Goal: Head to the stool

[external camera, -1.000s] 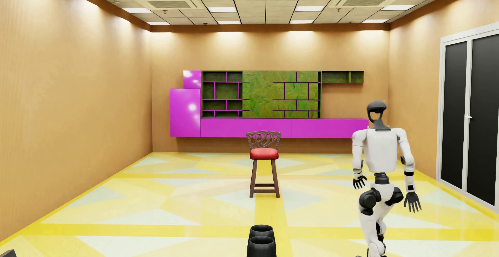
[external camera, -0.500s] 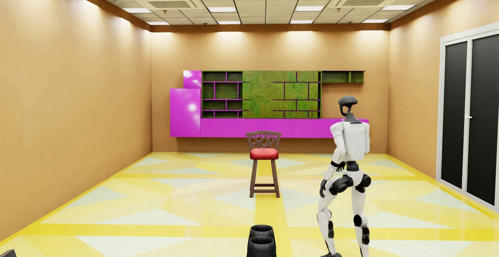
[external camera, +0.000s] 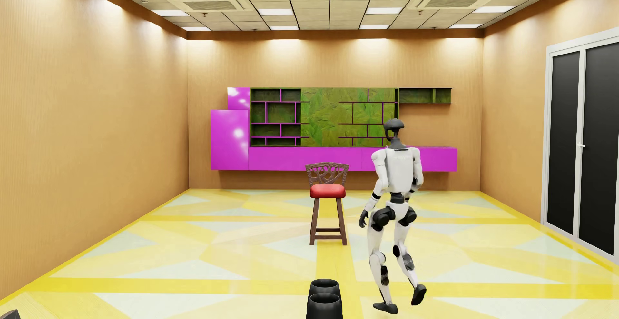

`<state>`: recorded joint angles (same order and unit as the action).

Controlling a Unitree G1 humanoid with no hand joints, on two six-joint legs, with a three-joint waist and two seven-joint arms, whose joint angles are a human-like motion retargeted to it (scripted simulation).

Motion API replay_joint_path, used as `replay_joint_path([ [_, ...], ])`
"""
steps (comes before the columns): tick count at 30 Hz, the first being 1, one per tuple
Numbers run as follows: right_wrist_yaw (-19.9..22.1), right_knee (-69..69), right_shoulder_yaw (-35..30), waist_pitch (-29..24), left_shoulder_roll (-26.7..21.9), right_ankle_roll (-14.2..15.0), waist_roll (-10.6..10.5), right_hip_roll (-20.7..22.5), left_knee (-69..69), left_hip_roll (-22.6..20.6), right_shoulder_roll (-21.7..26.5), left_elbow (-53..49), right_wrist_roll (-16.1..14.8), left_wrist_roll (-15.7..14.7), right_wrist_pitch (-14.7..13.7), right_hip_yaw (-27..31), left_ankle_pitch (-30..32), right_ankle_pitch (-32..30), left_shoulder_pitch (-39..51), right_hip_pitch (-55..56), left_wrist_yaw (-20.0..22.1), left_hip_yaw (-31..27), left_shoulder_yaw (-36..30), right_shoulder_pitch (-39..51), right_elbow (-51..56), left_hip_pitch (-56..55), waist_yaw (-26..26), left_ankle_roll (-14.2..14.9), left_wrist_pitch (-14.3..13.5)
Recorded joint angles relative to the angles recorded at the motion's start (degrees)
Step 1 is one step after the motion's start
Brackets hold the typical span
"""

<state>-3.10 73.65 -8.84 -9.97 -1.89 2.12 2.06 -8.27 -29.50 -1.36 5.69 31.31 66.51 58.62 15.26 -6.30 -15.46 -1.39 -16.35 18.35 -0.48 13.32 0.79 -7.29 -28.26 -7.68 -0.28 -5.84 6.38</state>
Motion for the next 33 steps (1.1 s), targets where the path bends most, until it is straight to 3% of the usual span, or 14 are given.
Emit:
replay_joint_path([
  [3, -0.7, -21.27, 7.97, 0.36, -2.22, -2.77, 0.17, -3.42, 4.03, -1.52, -1.02, -5.79, -5.67, -2.21, 4.03, -5.63, -3.56, 2.06, 4.24, 6.4, 0.81, -2.38, -2.47, -4.77, -10.03, 7.85, -2.63, 0.68, -3.46],
  [5, -4.63, -46.75, 7.9, 0.73, -3.33, -0.39, 0.19, -2.85, 7.56, -2.05, 0.77, -10.09, -2.92, -5.26, 4.48, -12.26, -5.32, -1.75, 5.91, 5.49, 1.2, -3.05, -2.94, -6.52, -16.54, 12.85, -3.58, 1.97, -4.31],
  [7, -10.88, -63.03, 5.13, 1.0, -3.84, 1.83, -0.12, 0.92, 10.11, -2.26, 3.2, -12.3, 3.29, -7.99, 2.13, -12.81, -5.95, -3.03, 6.46, 5.49, 1.04, -2.95, -2.24, -7.85, -20.57, 17.92, -3.99, 2.61, -3.79],
  [9, -14.75, -60.86, 3.86, 1.0, -4.29, -3.33, -0.75, 4.19, 8.19, -1.48, 4.06, -10.74, 8.34, -10.47, -1.52, -9.43, -5.3, -6.96, 6.22, 6.12, 0.25, -1.64, -0.66, -7.74, -21.89, 21.68, -4.21, 3.14, -0.91],
  [11, -14.25, -52.31, 6.79, 0.8, -4.14, -7.22, -1.91, 5.21, 0.61, 0.44, 2.8, -5.47, 9.45, -11.19, -2.35, -7.88, 0.64, -6.9, 5.27, 5.74, -0.97, -0.47, 0.62, -7.3, -21.07, 22.94, -4.45, 2.72, 3.29],
  [14, -8.11, -47.18, 10.31, 0.45, -3.43, -6.9, -4.5, 7.54, -25.65, 8.12, -0.49, 6.34, 9.97, -8.49, -2.59, -7.62, 15.67, 1.17, 3.69, 1.52, -3.52, 2.16, 0.61, -3.94, -19.76, 13.43, -4.23, 2.85, 9.35],
  [17, -6.59, -50.6, 8.29, 0.37, -2.55, -5.67, -6.37, 10.73, -42.41, 15.0, -2.31, 11.49, 11.94, -4.53, -4.65, -5.48, 13.26, 5.04, -0.09, -5.69, -6.98, 2.92, -1.44, 4.08, -18.36, -1.03, -2.21, 1.23, 8.49],
  [19, -5.37, -52.11, 5.26, 0.5, -1.48, -4.69, -6.65, 11.49, -42.31, 16.09, -2.98, 10.65, 12.8, -5.15, -6.85, -3.68, 12.59, 7.71, -3.32, -10.19, -7.03, 1.07, -0.34, 8.88, -14.97, -10.0, -0.59, 1.45, 6.2],
  [21, -3.79, -52.41, 2.48, 0.91, -0.43, -3.54, -6.39, 11.35, -32.25, 15.6, -3.75, 8.87, 10.8, -6.3, -9.23, -2.03, 11.89, 10.88, -5.95, -13.86, -5.98, -1.67, 1.29, 12.78, -10.3, -16.39, 0.61, 2.22, 4.88],
  [25, -2.97, -51.2, -4.0, 2.24, 2.43, -0.95, -5.32, 9.91, 11.63, 13.54, -3.77, 6.56, 4.63, -7.76, -11.44, 2.39, 14.34, 17.28, -8.97, -20.07, -5.5, -8.24, 4.62, 17.95, -3.58, -14.05, 1.89, 5.12, 4.65],
  [27, -3.37, -46.01, -7.0, 2.43, 2.97, 0.73, -4.7, 8.06, 13.79, 12.68, -2.34, 7.16, 3.51, -6.83, -11.6, 5.2, 19.43, 19.16, -8.75, -22.0, -6.3, -9.87, 4.24, 18.21, -1.38, -12.19, 1.73, 11.64, 4.58],
  [29, -2.42, -33.94, -6.35, 1.98, 3.21, 1.55, -3.79, 4.96, 3.21, 11.14, -1.07, 8.98, 1.51, -5.12, -10.03, 7.28, 16.34, 15.24, -6.41, -20.5, -6.71, -7.8, 3.72, 15.26, 0.0, -12.45, 1.22, 9.6, 5.78],
  [32, 2.77, -12.26, -1.05, 1.31, 3.13, -0.33, -1.94, -0.14, -1.26, 9.22, -2.29, 8.17, -1.43, -4.53, -3.55, 7.28, 9.66, 2.88, -2.54, -11.6, -5.2, -3.53, 5.58, 8.29, -4.27, -7.68, 0.53, 8.32, 7.26],
  [33, 4.72, -8.68, 1.14, 1.25, 2.32, 0.16, -1.36, -1.85, -0.87, 8.52, -2.8, 6.59, -1.75, -5.09, -1.08, 5.77, 8.7, 3.38, -1.34, -8.98, -4.76, -2.91, 5.98, 6.11, -7.02, -5.99, 0.13, 8.16, 6.8],
])
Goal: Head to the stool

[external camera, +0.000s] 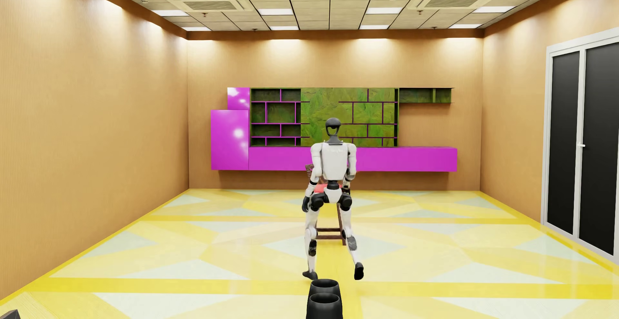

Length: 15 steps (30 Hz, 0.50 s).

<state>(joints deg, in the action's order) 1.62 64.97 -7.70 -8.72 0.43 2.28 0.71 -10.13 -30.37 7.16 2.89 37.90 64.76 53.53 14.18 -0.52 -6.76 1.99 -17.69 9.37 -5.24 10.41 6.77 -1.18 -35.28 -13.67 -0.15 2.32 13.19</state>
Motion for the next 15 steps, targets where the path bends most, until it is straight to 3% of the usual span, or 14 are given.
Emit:
replay_joint_path([
  [2, 2.42, -0.61, 5.29, 0.05, -2.25, 0.39, 0.77, -2.07, 1.08, -1.51, -1.17, -4.13, -2.38, -2.36, 3.89, -3.8, -1.3, 3.68, 2.47, 3.26, 0.69, -0.36, 0.24, -4.61, -5.86, 2.7, -0.9, -0.31, -1.16],
  [4, -1.03, -11.8, 8.44, 0.34, -4.74, 1.21, 1.26, -4.52, 2.38, -2.87, -0.38, -7.61, -4.18, -4.87, 5.7, -9.19, -2.7, 6.73, 5.48, 3.3, 1.06, -1.07, 0.55, -9.31, -10.7, 5.21, -1.35, -0.4, -2.64],
  [5, -4.62, -21.39, 7.95, 0.57, -5.6, 1.7, 1.5, -5.07, 3.2, -3.34, 0.61, -9.62, -3.21, -5.8, 5.78, -12.42, -3.37, 7.29, 6.45, 1.61, 1.04, -1.36, 1.18, -11.44, -13.06, 6.49, -1.38, -0.31, -3.47],
  [8, -17.22, -39.34, 1.41, 1.34, -6.75, 2.36, 1.82, -4.04, 6.74, -3.67, 3.35, -14.46, 6.58, -8.59, 0.82, -18.65, -4.06, 5.84, 7.72, -5.45, 3.06, -1.96, 3.31, -15.01, -17.57, 10.56, -1.3, -0.15, -4.4],
  [10, -20.43, -43.58, 1.8, 1.81, -5.58, 3.16, 1.58, -2.48, 10.04, -2.99, 3.45, -14.31, 10.41, -10.12, -1.78, -18.73, -3.57, 4.82, 7.03, -8.59, 7.2, -1.2, 5.01, -15.45, -16.99, 13.69, -1.36, 0.06, -3.88],
  [12, -17.94, -47.14, 6.94, 2.49, -3.53, 3.32, 1.22, -0.68, 13.37, -1.96, 1.75, -11.18, 9.64, -10.49, -1.33, -18.37, -3.03, 3.95, 5.63, -10.82, 9.57, 0.02, 5.75, -15.22, -13.65, 16.4, -1.56, 0.45, -2.75],
  [15, -9.0, -50.85, 14.37, 3.14, -2.49, 3.37, 0.61, 1.52, 15.6, -0.57, -1.59, -2.31, 5.06, -7.32, -0.64, -17.31, -3.4, 3.07, 4.04, -12.85, 4.59, 1.71, 3.5, -13.33, -7.49, 18.63, -2.02, 0.87, -0.85],
])
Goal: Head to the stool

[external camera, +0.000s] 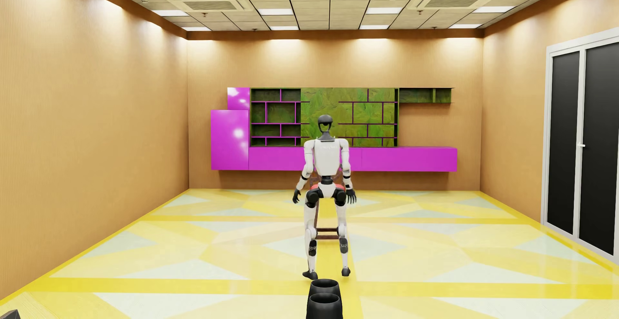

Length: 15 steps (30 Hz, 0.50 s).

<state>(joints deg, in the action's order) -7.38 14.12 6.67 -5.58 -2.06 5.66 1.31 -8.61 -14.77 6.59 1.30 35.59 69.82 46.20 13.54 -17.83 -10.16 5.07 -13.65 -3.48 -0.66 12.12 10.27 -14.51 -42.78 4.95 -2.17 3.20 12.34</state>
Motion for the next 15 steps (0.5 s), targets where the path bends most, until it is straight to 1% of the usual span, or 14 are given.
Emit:
replay_joint_path([
  [2, 3.53, 0.1, 1.37, -0.08, -0.45, 0.07, -0.38, 0.68, -0.59, 0.73, -1.32, 6.59, -1.82, 5.35, -0.73, 1.27, -0.77, 0.06, -0.41, 0.19, -6.11, 1.28, -3.45, 2.31, 3.37, 0.35, -0.14, 0.1, 1.8],
  [3, 3.96, 0.72, 0.85, -0.23, -0.5, 0.08, -0.53, 0.88, -0.95, 1.04, -1.37, 8.81, -2.18, 8.01, -1.74, 2.07, -1.09, 0.25, -0.81, 0.74, -8.63, 2.04, -4.65, 3.4, 5.02, 0.37, -0.14, 0.1, 2.17],
  [4, 3.77, 1.32, -0.04, -0.4, -0.25, 0.09, -0.64, 1.08, -1.08, 1.29, -1.17, 10.09, -2.55, 9.8, -2.99, 2.89, -1.3, 0.4, -1.3, 1.44, -10.14, 2.83, -4.98, 4.27, 6.9, 0.36, -0.09, 0.09, 2.17],
  [5, 3.39, 1.75, -1.11, -0.59, 0.22, 0.08, -0.73, 1.29, -0.99, 1.5, -0.79, 10.45, -2.83, 10.5, -4.29, 3.64, -1.45, 0.45, -1.91, 2.15, -10.41, 3.58, -4.41, 4.82, 8.87, 0.33, 0.01, 0.09, 1.92],
  [6, 3.2, 2.05, -1.97, -0.8, 0.74, 0.08, -0.78, 1.47, -0.74, 1.63, -0.41, 10.27, -3.32, 10.57, -5.45, 4.26, -1.53, 0.45, -2.55, 2.85, -9.8, 4.2, -3.5, 5.04, 10.72, 0.23, 0.13, 0.08, 1.5],
  [7, 2.97, 2.3, -2.58, -1.02, 1.29, 0.09, -0.8, 1.57, -0.5, 1.68, -0.06, 9.72, -3.84, 10.0, -6.18, 4.71, -1.56, 0.45, -3.04, 3.55, -8.55, 4.65, -2.33, 5.01, 12.23, -0.01, 0.27, 0.03, 0.99],
  [9, 2.85, 2.87, -3.16, -1.46, 1.87, 0.15, -0.76, 1.5, -0.4, 1.62, 0.4, 8.6, -4.42, 8.86, -6.13, 5.14, -1.59, 0.45, -3.08, 5.01, -6.54, 5.0, -0.82, 4.43, 13.76, -1.0, 0.49, -0.12, 0.3],
  [11, 3.14, 3.55, -3.38, -1.91, 1.75, 0.17, -0.65, 1.18, -0.62, 1.37, 0.69, 7.59, -4.25, 8.61, -4.93, 5.32, -1.55, 0.41, -1.93, 6.57, -5.02, 5.03, -0.75, 3.71, 12.82, -2.32, 0.63, -0.32, 0.01],
  [13, 4.32, 4.24, -3.73, -2.37, 1.36, -0.06, -0.52, 1.07, -1.1, 1.37, 0.9, 7.03, -2.7, 8.4, -3.08, 5.78, -1.55, 0.29, 0.04, 8.29, -3.78, 5.4, -1.32, 3.34, 9.66, -3.68, 0.69, -0.39, 0.06],
  [14, 6.23, 4.65, -3.68, -2.61, 1.13, -0.27, -0.46, 1.16, -1.54, 1.53, 0.87, 7.07, -1.76, 8.3, -1.97, 6.14, -1.62, 0.28, 1.29, 9.22, -3.17, 5.74, -1.83, 3.11, 7.81, -4.41, 0.69, -0.34, 0.15],
  [15, 9.46, 5.26, -3.31, -2.84, 0.81, -0.59, -0.4, 1.37, -2.19, 1.86, 0.71, 7.28, -1.14, 8.66, -0.86, 6.63, -1.78, 0.54, 2.53, 10.25, -2.59, 6.19, -2.52, 2.68, 6.12, -5.19, 0.66, -0.19, 0.28],
])
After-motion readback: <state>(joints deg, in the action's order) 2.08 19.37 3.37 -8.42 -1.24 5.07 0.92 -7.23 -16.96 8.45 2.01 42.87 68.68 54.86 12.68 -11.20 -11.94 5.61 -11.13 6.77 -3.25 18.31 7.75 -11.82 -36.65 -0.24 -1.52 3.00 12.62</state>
